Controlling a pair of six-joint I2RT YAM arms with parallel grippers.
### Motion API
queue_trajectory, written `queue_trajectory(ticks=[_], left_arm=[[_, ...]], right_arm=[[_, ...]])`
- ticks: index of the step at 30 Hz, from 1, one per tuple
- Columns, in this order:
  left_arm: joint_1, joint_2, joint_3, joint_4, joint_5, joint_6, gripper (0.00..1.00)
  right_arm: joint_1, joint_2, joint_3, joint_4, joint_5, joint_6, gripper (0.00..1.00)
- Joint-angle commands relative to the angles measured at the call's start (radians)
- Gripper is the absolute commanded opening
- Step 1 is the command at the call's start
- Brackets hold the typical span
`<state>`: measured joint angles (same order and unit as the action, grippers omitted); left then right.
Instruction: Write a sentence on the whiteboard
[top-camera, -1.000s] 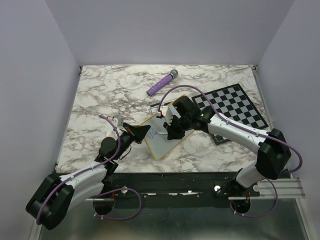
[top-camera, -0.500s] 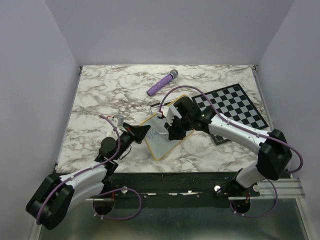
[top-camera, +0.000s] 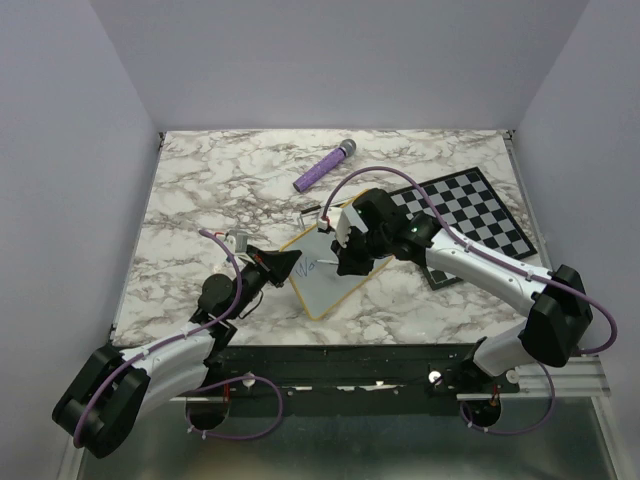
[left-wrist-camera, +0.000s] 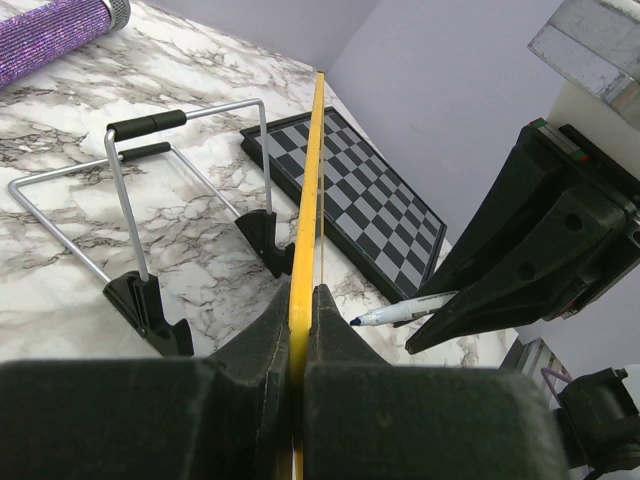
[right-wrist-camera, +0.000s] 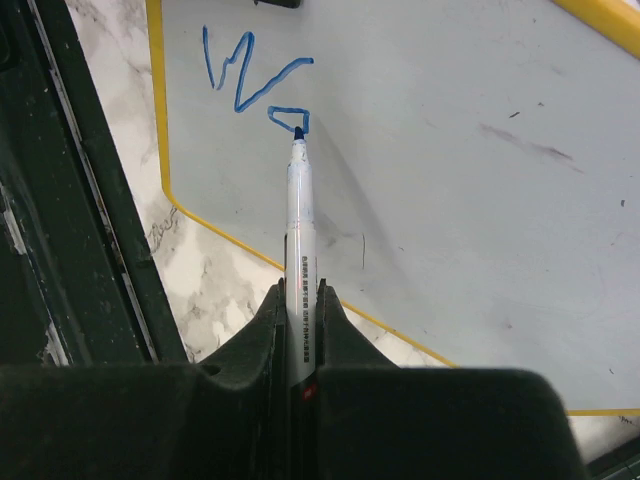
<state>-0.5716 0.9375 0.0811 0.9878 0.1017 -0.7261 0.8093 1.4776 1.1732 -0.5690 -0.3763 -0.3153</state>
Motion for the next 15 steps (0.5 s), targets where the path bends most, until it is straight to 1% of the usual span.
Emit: queue_trajectory(ticks=[1,10,15], left_arm=[[-0.004,0.014,0.008,0.038,0.009,0.022,0.00],[-0.004,0.024,0.003,0.054,0.012,0.017,0.00],[-0.004,0.008,0.002,0.038,0.007,0.020,0.00]], right_arm=[[-0.009,0.019,0.037,0.003,-0.019,-0.010,0.00],[-0.009,0.058,0.072,0.009,0.028,0.010,0.00],[-0.009,0.064,0.062,0.009,0.025,0.010,0.01]])
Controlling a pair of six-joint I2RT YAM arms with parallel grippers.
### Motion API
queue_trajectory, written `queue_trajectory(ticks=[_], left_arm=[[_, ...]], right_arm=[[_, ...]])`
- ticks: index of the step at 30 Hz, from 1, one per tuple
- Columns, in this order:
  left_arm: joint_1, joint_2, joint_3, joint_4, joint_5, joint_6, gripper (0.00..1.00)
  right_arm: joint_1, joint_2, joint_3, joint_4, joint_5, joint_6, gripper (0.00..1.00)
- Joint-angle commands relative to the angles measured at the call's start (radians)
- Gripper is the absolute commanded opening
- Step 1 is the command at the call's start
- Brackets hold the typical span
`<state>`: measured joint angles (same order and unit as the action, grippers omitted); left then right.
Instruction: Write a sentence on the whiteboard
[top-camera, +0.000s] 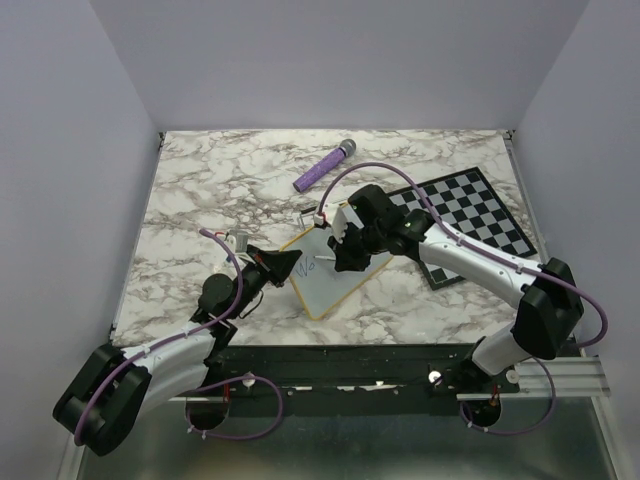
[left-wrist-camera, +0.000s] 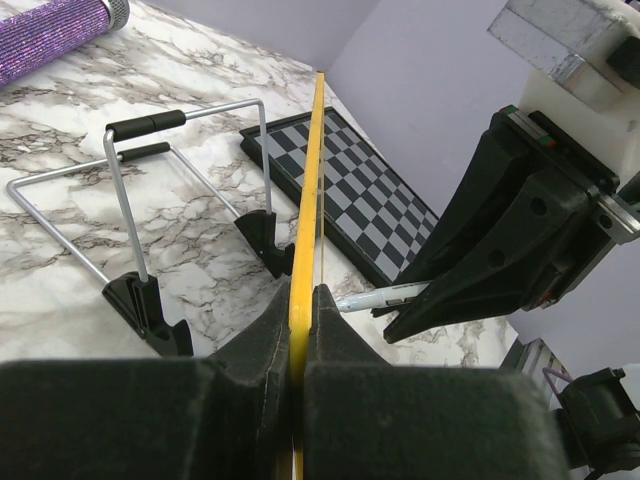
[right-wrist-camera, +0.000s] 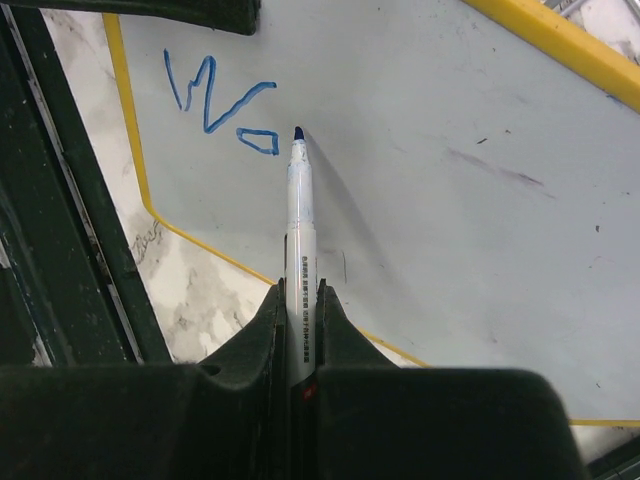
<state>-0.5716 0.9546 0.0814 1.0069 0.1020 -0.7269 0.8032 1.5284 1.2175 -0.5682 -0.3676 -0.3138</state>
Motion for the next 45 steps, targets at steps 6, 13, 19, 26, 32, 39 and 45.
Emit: queue_trajectory(ticks=[6,13,19,26,32,39,45], left_arm=[[-0.004,-0.013,-0.002,0.019,0.004,0.023,0.00],[-0.004,-0.022,-0.003,0.015,0.004,0.021,0.00],[-0.004,-0.025,-0.005,0.012,0.001,0.023,0.00],[-0.004,-0.022,-0.008,0.013,-0.002,0.023,0.00],[-0.002,-0.017,-0.006,0.018,-0.002,0.023,0.00],[-0.004,-0.007,-0.006,0.030,0.004,0.015,0.00],[-0.004,-0.007,-0.006,0.029,0.005,0.017,0.00]], right_arm=[[-0.004,0.015,0.004,0.008,0.025,0.008,0.01],[-0.004,0.033,-0.003,0.001,0.036,0.009,0.01],[-0.004,0.021,-0.032,-0.006,0.027,0.001,0.01],[-0.004,0.004,-0.070,-0.004,0.009,-0.011,0.00],[-0.004,0.010,-0.058,-0.005,0.016,-0.008,0.01],[-0.004,0.021,-0.010,-0.010,0.030,-0.002,0.01],[-0.010,0.021,0.007,-0.009,0.038,-0.001,0.01]])
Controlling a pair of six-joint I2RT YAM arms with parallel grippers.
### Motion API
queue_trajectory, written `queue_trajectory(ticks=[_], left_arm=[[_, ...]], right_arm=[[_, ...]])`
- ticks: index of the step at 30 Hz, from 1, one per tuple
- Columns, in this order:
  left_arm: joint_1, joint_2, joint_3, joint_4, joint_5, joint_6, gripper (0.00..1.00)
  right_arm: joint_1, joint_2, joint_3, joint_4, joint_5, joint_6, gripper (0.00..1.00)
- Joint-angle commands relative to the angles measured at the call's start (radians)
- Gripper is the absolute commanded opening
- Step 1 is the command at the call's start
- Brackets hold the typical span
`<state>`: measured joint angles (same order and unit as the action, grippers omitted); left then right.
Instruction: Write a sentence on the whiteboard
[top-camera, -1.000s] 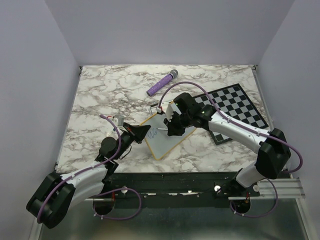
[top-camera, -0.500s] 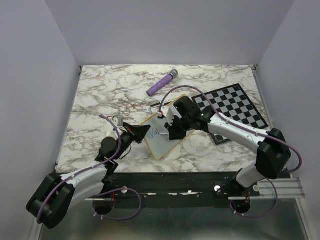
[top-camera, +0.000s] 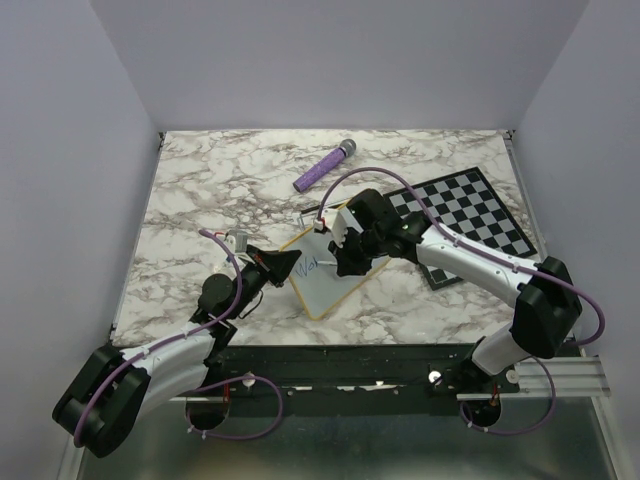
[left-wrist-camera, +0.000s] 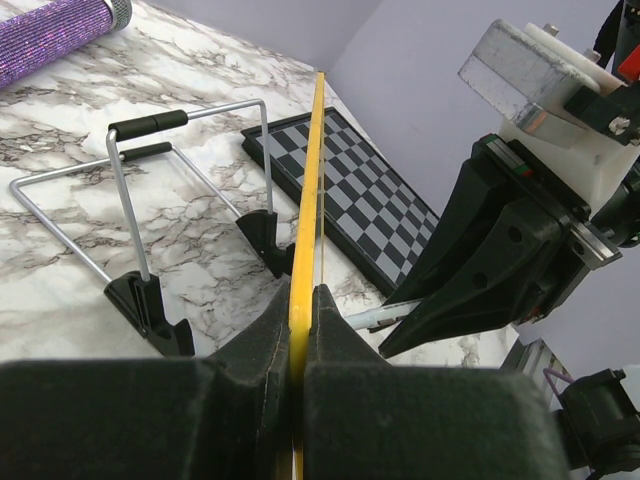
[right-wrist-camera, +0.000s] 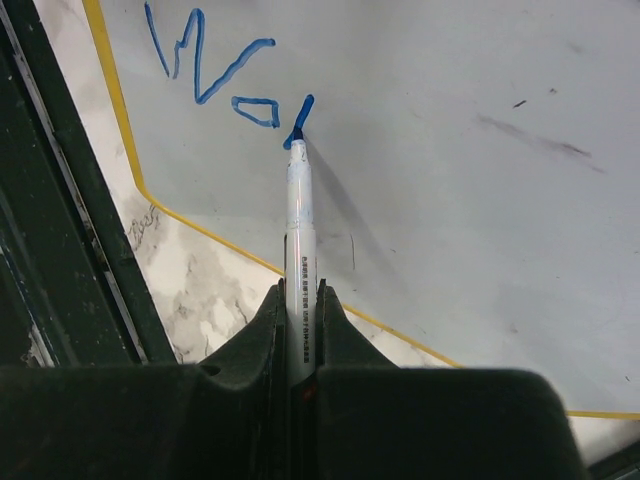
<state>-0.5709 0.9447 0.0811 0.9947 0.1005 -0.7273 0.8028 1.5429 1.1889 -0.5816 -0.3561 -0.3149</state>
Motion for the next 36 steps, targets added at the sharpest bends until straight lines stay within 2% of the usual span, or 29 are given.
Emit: queue_trajectory(ticks=[1,10,15,20,36], left_arm=[[-0.004,0.005,-0.006,0.042,0.007,0.017,0.00],[-0.003,0.008,-0.006,0.050,0.010,0.011,0.00],[-0.004,0.011,-0.006,0.053,0.008,0.012,0.00],[-0.004,0.014,-0.004,0.053,0.007,0.011,0.00],[-0.004,0.031,-0.001,0.068,0.013,0.011,0.00]], right_arm=[[-0.013,0.005,0.035,0.006,0.028,0.003,0.00],[-0.060,-0.015,0.034,0.020,0.036,0.027,0.00],[-0.062,-0.046,0.015,-0.001,-0.118,-0.030,0.01],[-0.060,-0.033,0.015,-0.017,-0.182,-0.046,0.01],[-0.027,0.042,0.037,-0.035,-0.141,-0.041,0.01]])
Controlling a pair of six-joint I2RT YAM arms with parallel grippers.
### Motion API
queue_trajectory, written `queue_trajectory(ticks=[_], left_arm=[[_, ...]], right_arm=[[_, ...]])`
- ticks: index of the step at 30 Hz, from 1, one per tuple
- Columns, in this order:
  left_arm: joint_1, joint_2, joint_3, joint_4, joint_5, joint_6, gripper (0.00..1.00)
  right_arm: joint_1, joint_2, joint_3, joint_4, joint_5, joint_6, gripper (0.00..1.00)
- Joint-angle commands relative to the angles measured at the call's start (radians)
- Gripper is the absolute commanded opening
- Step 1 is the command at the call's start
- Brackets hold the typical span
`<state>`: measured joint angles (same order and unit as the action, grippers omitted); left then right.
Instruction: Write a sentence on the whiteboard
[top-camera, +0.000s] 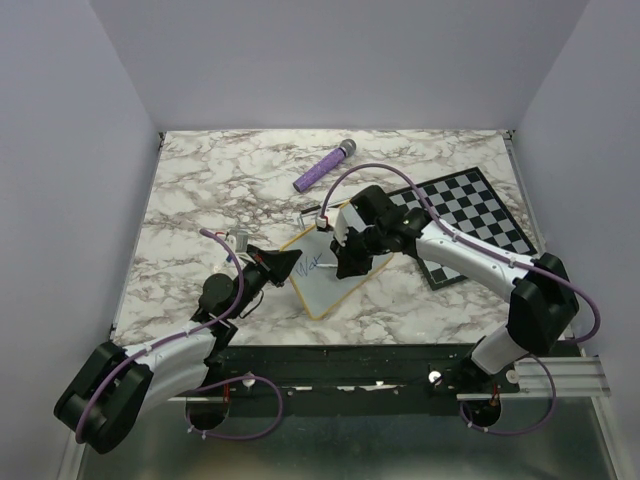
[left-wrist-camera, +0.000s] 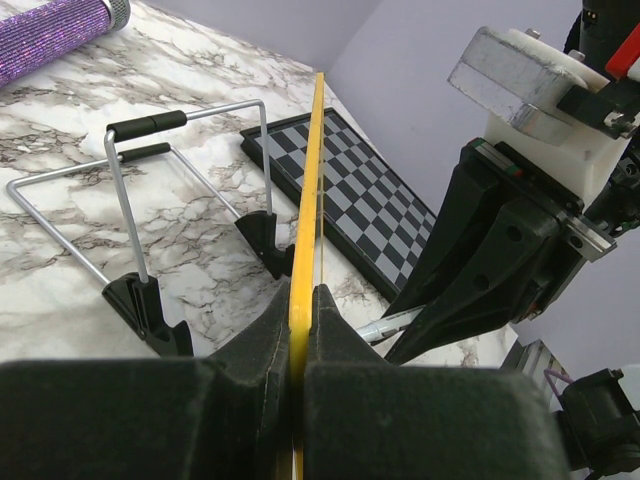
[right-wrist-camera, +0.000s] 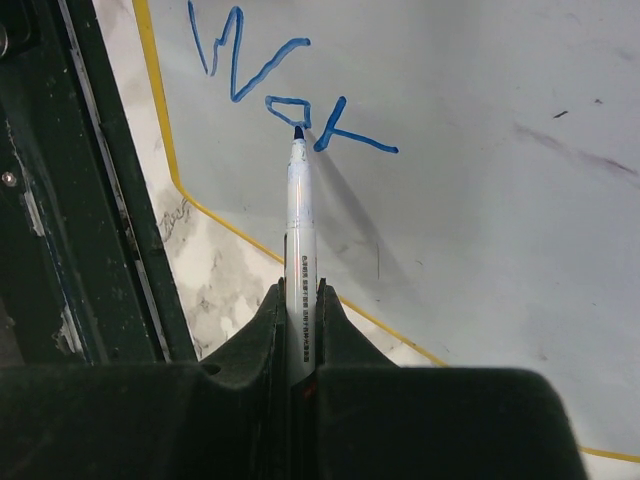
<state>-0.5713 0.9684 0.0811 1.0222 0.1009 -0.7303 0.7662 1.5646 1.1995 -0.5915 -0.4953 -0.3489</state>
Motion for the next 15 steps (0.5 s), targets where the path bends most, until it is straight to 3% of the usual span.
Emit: queue_trajectory(ticks=[1,15], left_arm=[[-0.004,0.006,-0.001,0.041,0.013,0.014,0.00],[-0.004,0.009,0.000,0.041,0.017,0.011,0.00]], right_arm=[[0.010,0.020,0.028,-0.027,-0.002,-0.007,0.01],[0.012,0.029,0.035,-0.019,0.023,0.011,0.01]])
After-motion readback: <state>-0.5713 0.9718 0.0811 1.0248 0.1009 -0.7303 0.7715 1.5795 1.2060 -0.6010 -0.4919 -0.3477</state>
